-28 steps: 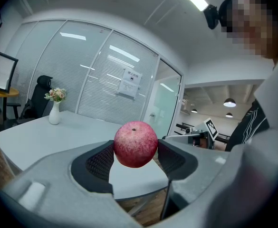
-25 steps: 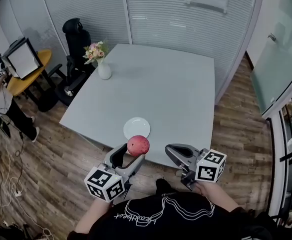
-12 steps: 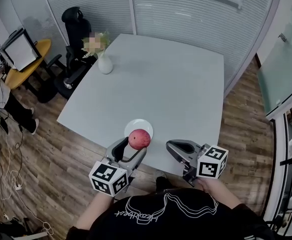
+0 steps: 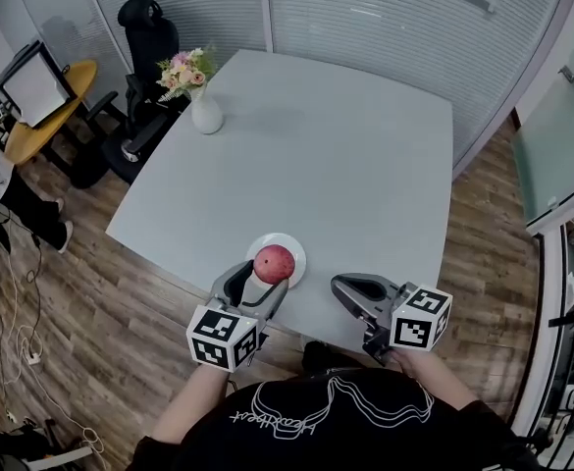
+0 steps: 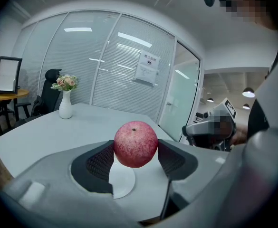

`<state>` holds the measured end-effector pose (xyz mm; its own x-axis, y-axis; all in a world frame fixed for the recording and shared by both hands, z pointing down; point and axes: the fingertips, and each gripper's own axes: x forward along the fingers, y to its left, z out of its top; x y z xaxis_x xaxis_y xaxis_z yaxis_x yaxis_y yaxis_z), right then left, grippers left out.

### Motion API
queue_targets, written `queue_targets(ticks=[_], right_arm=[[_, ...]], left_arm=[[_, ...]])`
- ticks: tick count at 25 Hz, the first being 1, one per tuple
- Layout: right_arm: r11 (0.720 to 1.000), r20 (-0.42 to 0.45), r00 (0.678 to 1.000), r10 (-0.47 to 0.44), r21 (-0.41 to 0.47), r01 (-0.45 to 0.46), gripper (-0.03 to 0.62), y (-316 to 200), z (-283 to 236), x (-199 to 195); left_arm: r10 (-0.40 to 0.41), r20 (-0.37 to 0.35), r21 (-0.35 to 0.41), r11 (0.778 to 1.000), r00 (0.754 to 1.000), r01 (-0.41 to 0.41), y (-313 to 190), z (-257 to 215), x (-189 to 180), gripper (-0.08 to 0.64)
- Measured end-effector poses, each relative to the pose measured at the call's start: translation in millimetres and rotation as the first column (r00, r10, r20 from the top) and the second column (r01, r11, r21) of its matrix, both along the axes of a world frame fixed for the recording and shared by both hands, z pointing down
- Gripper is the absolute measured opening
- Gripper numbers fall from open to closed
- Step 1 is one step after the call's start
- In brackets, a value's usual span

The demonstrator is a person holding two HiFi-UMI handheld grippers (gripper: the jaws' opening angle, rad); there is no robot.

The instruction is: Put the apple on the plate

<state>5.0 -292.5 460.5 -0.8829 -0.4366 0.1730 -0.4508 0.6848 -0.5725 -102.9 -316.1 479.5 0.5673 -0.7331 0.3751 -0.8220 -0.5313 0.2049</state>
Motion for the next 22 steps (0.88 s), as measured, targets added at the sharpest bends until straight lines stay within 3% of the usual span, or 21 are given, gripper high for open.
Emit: queue_targets(ticks=[14,22], right_arm=[[0.998,-0.026,0.999,0.023,-0.06,-0.025,0.009,-11,27,9],[0.996,-0.05,0.998,0.034,-0.085,-0.038,0.009,-13,40,12]], left_arm=[[0.012,0.176,-0.036,0.999,0.984,-0.005,-29,79,-8,0.296],[0.032,0.274,-0.047,0.999,0.961,-0.02,-39,116,-10,0.296]])
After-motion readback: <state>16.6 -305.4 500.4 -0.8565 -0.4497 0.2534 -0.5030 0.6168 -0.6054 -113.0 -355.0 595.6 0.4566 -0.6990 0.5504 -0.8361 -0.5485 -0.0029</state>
